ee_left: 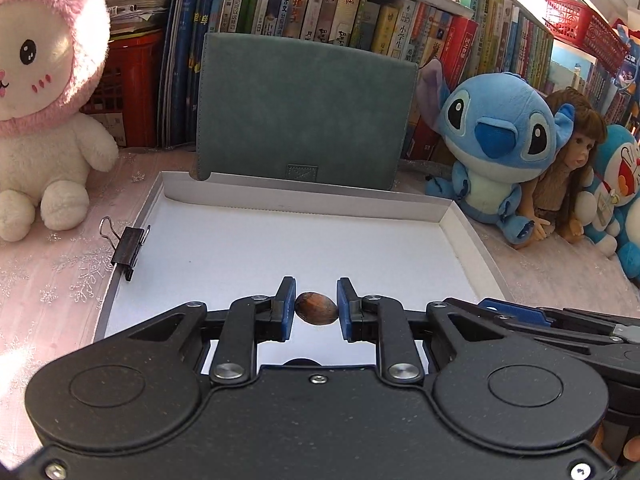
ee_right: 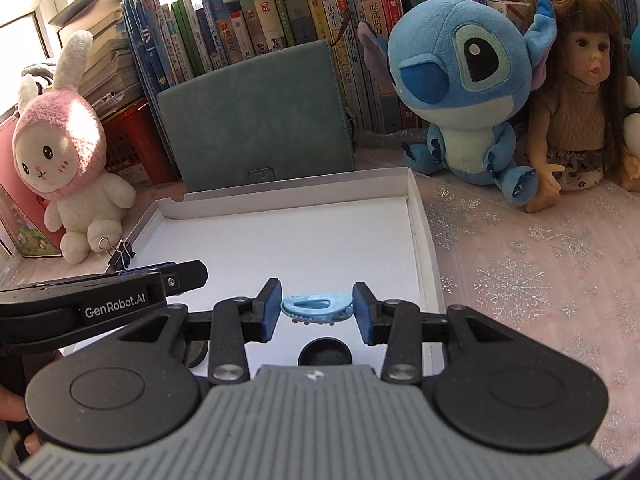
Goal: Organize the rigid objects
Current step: 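Carry the brown nut in the left tool over the tray while the right tool carries the blue clip, then open the left tool to drop the nut in the tray while the right tool releases the clip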
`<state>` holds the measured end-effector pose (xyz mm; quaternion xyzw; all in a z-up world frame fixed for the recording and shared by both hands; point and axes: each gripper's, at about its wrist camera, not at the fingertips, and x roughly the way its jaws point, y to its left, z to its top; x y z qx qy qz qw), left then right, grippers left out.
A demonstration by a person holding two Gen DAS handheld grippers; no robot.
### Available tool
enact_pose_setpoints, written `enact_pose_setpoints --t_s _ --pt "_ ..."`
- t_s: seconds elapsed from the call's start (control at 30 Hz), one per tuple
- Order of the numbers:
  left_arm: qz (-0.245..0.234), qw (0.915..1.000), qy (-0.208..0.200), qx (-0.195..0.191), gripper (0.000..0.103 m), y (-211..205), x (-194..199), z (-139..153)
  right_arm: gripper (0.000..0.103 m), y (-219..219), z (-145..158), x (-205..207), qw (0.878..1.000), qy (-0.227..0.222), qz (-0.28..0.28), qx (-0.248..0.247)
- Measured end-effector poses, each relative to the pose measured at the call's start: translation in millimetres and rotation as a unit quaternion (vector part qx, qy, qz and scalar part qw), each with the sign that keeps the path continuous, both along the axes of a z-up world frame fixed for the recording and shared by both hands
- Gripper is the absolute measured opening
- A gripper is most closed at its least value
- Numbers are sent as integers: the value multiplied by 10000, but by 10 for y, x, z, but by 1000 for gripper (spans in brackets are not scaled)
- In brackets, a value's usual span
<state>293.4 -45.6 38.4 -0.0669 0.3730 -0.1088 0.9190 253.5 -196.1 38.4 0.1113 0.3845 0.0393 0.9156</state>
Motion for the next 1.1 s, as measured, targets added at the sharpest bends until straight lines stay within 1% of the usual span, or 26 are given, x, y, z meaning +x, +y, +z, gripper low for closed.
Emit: enact_pose_setpoints --t_s 0.27,0.43,0.7,0.8,1.0,1.03,1.1 --pt "12 9999 86 131 21 -28 33 -111 45 4 -176 71 9999 136 7 -66" --pt "34 9998 115 187 21 -42 39 -158 45 69 -206 112 9997 69 106 -198" --pt "33 9995 179 252 21 -60 25 -256 46 124 -265 131 9995 123 146 -253" --pt "11 9995 114 292 21 -65 6 -273 45 129 -281 133 9994 108 153 -287" --pt "47 9998 89 185 21 -39 -5 -274 45 120 -288 126 9995 80 142 -272" --pt "51 9998 54 172 21 -37 -13 -271 48 116 -289 123 9995 75 137 -263" --pt "73 9999 -20 136 25 -25 -42 -252 49 101 -285 109 9997 66 100 -222"
